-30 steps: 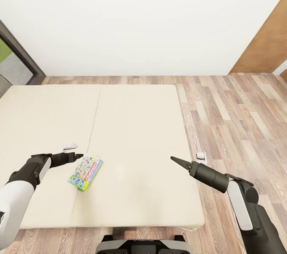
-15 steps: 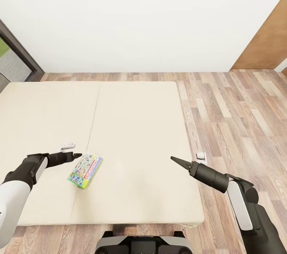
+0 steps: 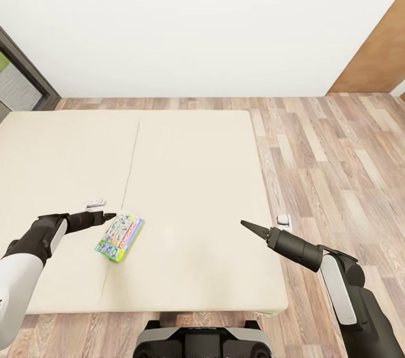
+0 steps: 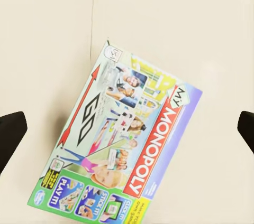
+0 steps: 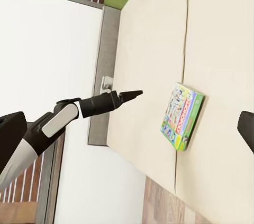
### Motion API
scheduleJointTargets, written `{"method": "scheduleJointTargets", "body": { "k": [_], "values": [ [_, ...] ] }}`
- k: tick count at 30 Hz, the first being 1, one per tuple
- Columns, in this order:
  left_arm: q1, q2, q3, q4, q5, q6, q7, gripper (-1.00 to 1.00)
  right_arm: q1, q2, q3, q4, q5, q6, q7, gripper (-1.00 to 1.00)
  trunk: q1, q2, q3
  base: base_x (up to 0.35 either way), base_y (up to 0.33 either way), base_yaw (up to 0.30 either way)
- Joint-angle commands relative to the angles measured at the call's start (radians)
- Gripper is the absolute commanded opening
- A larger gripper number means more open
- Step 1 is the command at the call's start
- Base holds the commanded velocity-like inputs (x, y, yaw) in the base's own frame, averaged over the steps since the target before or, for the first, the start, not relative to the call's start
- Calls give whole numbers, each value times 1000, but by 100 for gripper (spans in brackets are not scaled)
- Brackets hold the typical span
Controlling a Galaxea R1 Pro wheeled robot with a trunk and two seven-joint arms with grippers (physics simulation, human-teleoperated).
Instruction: Put all the toys in the child's room - the three board games (two on the bed and one on the table), the two jigsaw puzzles on the table, and the tennis ball on the table - inside the toy box on the table in the child's room.
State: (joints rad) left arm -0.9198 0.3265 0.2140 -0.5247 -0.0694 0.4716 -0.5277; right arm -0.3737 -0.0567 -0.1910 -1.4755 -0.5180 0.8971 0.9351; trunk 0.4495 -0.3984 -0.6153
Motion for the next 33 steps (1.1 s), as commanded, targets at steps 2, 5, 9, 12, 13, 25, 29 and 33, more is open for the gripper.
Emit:
{"method": "scheduleJointTargets", "body": {
  "k": [2,5,9,12,13,25,29,33],
  "values": [
    [-1,-2,7,-7,-7,7,-7,100,-1,0,-1,0,-1,4,3,100,0,-2,-5,0,0,0],
    [-1,-2,7,-20,-7,7,-7,100,-1,0,-1,0,-1,4,3,100,0,-2,-10,0,0,0],
    [-1,-3,7,-39,-7,7,-8,100,-1,0,-1,0,-1,4,2,100,0,-2,-16,0,0,0],
    [-1,-4,7,-63,-7,9,-9,100,-1,0,-1,0,-1,4,3,100,0,-2,-21,0,0,0],
    [-1,-4,7,-67,-7,10,-9,100,-1,0,-1,0,-1,4,3,100,0,-2,-23,0,0,0],
    [-1,-4,7,-112,-6,14,-8,100,-1,0,-1,0,-1,4,4,100,0,-2,-42,0,0,0],
    [-1,-5,6,-117,-7,14,-7,100,-1,0,-1,0,-1,4,4,100,0,-2,-49,0,0,0],
    [-1,-6,5,-119,-7,14,-5,100,-1,0,-1,0,-1,4,4,100,0,-2,-56,0,0,0]
  ]
}}
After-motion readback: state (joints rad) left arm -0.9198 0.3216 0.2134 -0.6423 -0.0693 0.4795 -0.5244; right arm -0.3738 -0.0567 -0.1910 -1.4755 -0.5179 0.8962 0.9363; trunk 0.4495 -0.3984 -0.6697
